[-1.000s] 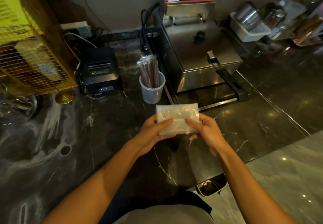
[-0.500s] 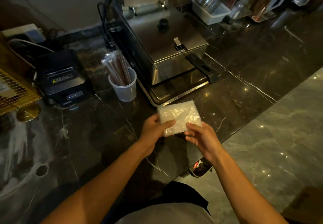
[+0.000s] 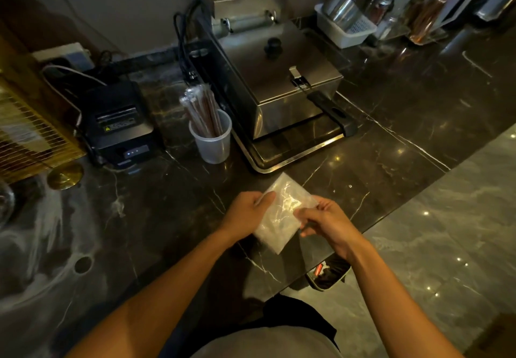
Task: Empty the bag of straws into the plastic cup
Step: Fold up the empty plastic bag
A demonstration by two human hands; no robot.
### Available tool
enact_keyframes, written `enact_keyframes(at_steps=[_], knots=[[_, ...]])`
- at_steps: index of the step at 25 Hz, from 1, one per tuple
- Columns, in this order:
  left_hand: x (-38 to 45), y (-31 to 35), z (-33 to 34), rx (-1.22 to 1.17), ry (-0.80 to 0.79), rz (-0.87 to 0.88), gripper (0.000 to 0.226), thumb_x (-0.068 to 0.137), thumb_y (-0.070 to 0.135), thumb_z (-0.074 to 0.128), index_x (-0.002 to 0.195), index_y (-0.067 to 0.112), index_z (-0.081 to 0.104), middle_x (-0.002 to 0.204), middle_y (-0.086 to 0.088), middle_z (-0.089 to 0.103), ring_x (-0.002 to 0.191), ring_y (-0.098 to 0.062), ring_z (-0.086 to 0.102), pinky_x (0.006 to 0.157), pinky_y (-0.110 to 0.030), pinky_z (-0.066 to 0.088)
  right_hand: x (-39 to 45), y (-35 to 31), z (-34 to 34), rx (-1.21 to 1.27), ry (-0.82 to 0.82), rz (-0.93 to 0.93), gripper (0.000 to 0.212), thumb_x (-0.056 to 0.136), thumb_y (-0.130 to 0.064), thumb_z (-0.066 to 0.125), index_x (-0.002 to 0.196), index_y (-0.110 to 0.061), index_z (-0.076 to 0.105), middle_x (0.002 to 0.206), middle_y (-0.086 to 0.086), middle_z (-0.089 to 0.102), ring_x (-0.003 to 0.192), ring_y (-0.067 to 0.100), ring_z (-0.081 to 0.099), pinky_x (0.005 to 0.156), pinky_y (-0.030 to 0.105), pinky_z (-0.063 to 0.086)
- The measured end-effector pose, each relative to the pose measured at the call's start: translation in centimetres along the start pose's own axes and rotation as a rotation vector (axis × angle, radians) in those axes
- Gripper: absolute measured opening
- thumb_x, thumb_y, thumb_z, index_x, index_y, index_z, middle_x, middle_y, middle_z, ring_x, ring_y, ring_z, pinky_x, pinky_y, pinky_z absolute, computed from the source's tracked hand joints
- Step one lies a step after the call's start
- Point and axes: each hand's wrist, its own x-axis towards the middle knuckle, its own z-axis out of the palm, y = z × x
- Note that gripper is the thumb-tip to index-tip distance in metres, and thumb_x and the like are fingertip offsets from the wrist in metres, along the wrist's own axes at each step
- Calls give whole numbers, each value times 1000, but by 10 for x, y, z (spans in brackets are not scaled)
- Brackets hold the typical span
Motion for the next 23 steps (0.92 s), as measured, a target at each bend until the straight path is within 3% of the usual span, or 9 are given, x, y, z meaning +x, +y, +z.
enact_keyframes(at_steps=[4, 8, 11, 15, 18, 23], knots=[[-9, -6, -11, 0, 161, 81, 38, 103, 42, 54, 107, 8, 70, 97, 2, 72, 90, -7, 71, 68, -18, 57, 9, 0, 20, 84, 38, -24, 20, 91, -6, 73, 109, 0, 75, 76, 13, 70, 69, 21, 69, 61, 27, 62], [-14, -6, -15, -19, 215, 119, 39, 101, 42, 58, 102, 6, 72, 93, 1, 74, 84, -7, 71, 62, -13, 55, 8, 3, 30, 172, 65, -39, 21, 92, -3, 71, 112, 4, 73, 74, 15, 68, 63, 20, 69, 58, 25, 62], [-17, -2, -14, -163, 127, 84, 27, 97, 38, 66, 108, 13, 70, 96, 7, 72, 87, -7, 71, 63, -15, 60, -5, 4, 21, 203, 149, -66, 15, 94, -4, 69, 107, 1, 72, 76, 14, 72, 63, 18, 71, 57, 24, 62], [-14, 1, 17, -346, -53, -52, 34, 92, 24, 75, 120, 8, 65, 98, -5, 75, 79, -15, 76, 68, -24, 64, -30, 14, -11, 312, 351, -121, 18, 95, -2, 66, 112, 3, 68, 79, 13, 72, 60, 15, 68, 53, 25, 60], [-8, 3, 61, -309, -209, -134, 29, 90, 18, 77, 113, 3, 68, 97, -10, 78, 82, -18, 79, 74, -27, 65, -58, 29, -44, 387, 476, -145, 14, 95, -1, 66, 109, -1, 68, 78, 9, 73, 61, 14, 68, 53, 24, 60], [3, 3, 145, -201, -256, -173, 38, 91, 12, 76, 118, -12, 61, 97, -19, 74, 72, -16, 75, 67, -23, 63, -92, 58, -109, 419, 607, -91, 4, 95, -7, 68, 96, -9, 71, 77, 6, 71, 60, 11, 67, 53, 26, 60]])
